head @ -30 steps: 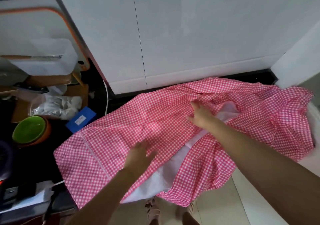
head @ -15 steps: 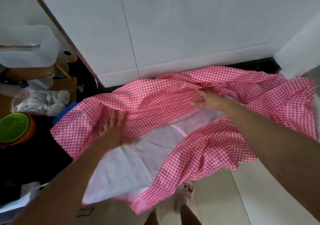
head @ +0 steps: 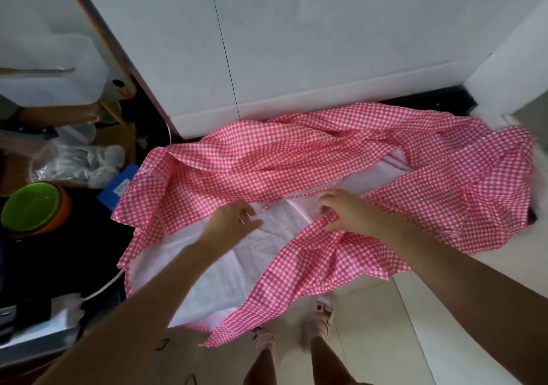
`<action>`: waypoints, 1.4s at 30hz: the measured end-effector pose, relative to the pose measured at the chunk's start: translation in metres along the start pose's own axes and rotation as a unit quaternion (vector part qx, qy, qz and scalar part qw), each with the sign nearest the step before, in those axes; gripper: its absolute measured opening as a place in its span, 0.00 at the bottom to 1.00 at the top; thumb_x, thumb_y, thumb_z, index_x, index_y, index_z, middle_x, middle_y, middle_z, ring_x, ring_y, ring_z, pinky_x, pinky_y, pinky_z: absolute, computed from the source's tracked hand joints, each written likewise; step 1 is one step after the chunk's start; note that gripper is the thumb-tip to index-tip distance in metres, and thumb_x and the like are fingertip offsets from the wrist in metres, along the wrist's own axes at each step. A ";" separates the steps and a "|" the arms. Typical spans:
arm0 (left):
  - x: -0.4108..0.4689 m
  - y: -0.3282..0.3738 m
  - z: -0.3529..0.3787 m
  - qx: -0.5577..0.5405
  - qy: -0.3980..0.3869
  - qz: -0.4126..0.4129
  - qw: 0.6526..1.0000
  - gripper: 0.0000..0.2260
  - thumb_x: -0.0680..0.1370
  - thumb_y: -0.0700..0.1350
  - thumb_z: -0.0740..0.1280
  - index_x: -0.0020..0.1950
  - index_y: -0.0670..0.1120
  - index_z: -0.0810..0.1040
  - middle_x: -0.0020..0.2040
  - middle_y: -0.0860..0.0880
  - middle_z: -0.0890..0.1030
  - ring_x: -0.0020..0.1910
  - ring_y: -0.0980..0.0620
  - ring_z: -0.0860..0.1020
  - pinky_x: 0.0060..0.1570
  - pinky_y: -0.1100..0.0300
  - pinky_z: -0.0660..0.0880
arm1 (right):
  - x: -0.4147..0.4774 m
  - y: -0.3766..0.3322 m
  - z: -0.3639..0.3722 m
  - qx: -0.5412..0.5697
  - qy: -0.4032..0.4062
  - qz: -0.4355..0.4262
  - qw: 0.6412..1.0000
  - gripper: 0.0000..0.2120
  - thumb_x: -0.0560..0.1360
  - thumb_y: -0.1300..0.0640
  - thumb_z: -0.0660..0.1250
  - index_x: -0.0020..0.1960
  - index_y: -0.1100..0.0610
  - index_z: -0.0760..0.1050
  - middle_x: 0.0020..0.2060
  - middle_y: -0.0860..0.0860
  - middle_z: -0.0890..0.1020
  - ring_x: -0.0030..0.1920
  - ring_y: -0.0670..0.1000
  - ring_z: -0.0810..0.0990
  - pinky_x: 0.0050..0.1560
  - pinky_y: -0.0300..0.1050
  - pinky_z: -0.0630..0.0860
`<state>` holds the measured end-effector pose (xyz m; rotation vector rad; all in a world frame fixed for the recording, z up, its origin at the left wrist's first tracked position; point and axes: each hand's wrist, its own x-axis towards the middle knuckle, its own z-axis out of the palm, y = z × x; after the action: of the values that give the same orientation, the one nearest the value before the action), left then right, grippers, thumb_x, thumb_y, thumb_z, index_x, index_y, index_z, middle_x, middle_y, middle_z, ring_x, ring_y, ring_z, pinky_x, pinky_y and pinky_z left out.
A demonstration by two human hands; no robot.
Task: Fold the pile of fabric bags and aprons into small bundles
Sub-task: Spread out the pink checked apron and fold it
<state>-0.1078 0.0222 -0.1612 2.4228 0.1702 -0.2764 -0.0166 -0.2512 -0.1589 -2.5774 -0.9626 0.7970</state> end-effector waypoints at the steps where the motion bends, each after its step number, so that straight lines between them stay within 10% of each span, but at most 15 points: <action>1: -0.013 0.010 0.009 -0.029 -0.061 -0.025 0.997 0.15 0.70 0.49 0.76 0.52 0.44 0.79 0.43 0.51 0.79 0.44 0.52 0.78 0.44 0.66 0.71 | 0.000 0.001 0.001 0.002 0.008 0.000 1.000 0.10 0.68 0.56 0.75 0.46 0.58 0.77 0.46 0.48 0.76 0.47 0.48 0.73 0.48 0.43 0.71; 8: -0.052 0.022 0.035 -0.057 -0.217 -0.052 0.973 0.14 0.76 0.52 0.69 0.56 0.46 0.78 0.53 0.53 0.80 0.50 0.56 0.76 0.55 0.64 0.72 | -0.007 -0.002 -0.036 0.152 0.123 0.027 0.980 0.06 0.75 0.66 0.64 0.44 0.57 0.70 0.37 0.51 0.77 0.38 0.49 0.74 0.40 0.46 0.70; 12: -0.049 -0.003 -0.014 -0.066 -0.275 -0.113 0.952 0.01 0.75 0.47 0.71 0.45 0.51 0.80 0.41 0.55 0.81 0.41 0.56 0.77 0.41 0.67 0.72 | -0.008 0.005 -0.071 0.169 0.204 0.088 0.960 0.03 0.78 0.61 0.64 0.51 0.58 0.75 0.45 0.48 0.79 0.47 0.49 0.77 0.39 0.32 0.67; 19: -0.037 -0.043 -0.100 0.052 -0.005 -0.156 0.986 0.11 0.75 0.52 0.70 0.38 0.46 0.79 0.34 0.49 0.80 0.30 0.54 0.76 0.30 0.64 0.69 | 0.015 0.015 -0.068 0.074 0.140 0.136 0.978 0.07 0.77 0.61 0.67 0.53 0.60 0.80 0.49 0.53 0.83 0.51 0.54 0.80 0.47 0.40 0.67; 25: -0.034 -0.026 -0.033 0.189 0.137 -0.154 0.960 0.20 0.75 0.41 0.66 0.67 0.42 0.70 0.66 0.39 0.69 0.65 0.40 0.67 0.64 0.45 0.65 | 0.038 0.014 -0.015 0.033 0.106 0.159 0.981 0.05 0.76 0.60 0.66 0.49 0.59 0.80 0.48 0.55 0.82 0.49 0.55 0.79 0.47 0.44 0.70; 30: -0.036 0.009 0.053 0.114 0.052 -0.190 0.974 0.37 0.76 0.65 0.44 0.79 0.47 0.42 0.79 0.47 0.40 0.76 0.41 0.38 0.69 0.35 0.38 | 0.032 0.016 -0.002 0.050 0.186 0.114 0.975 0.03 0.75 0.62 0.68 0.47 0.61 0.79 0.44 0.54 0.82 0.46 0.54 0.78 0.47 0.46 0.72; 37: -0.042 -0.039 0.054 0.179 0.088 -0.126 0.972 0.34 0.75 0.67 0.37 0.79 0.53 0.44 0.79 0.52 0.45 0.77 0.47 0.39 0.69 0.39 0.30 | -0.004 0.056 0.001 -0.089 0.296 0.215 0.926 0.08 0.73 0.67 0.62 0.44 0.70 0.78 0.34 0.66 0.80 0.33 0.63 0.81 0.37 0.50 0.76; 42: -0.050 -0.072 0.026 0.197 0.084 -0.100 0.972 0.31 0.77 0.66 0.40 0.78 0.56 0.49 0.79 0.54 0.48 0.77 0.50 0.42 0.71 0.37 0.35 | -0.011 0.067 -0.005 -0.100 0.220 0.266 0.933 0.13 0.79 0.61 0.59 0.56 0.68 0.78 0.54 0.65 0.80 0.58 0.64 0.77 0.66 0.53 0.63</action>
<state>-0.1747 0.0572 -0.2136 2.8295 0.4766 -0.2103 0.0142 -0.3085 -0.1799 -3.0485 -0.2178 0.1982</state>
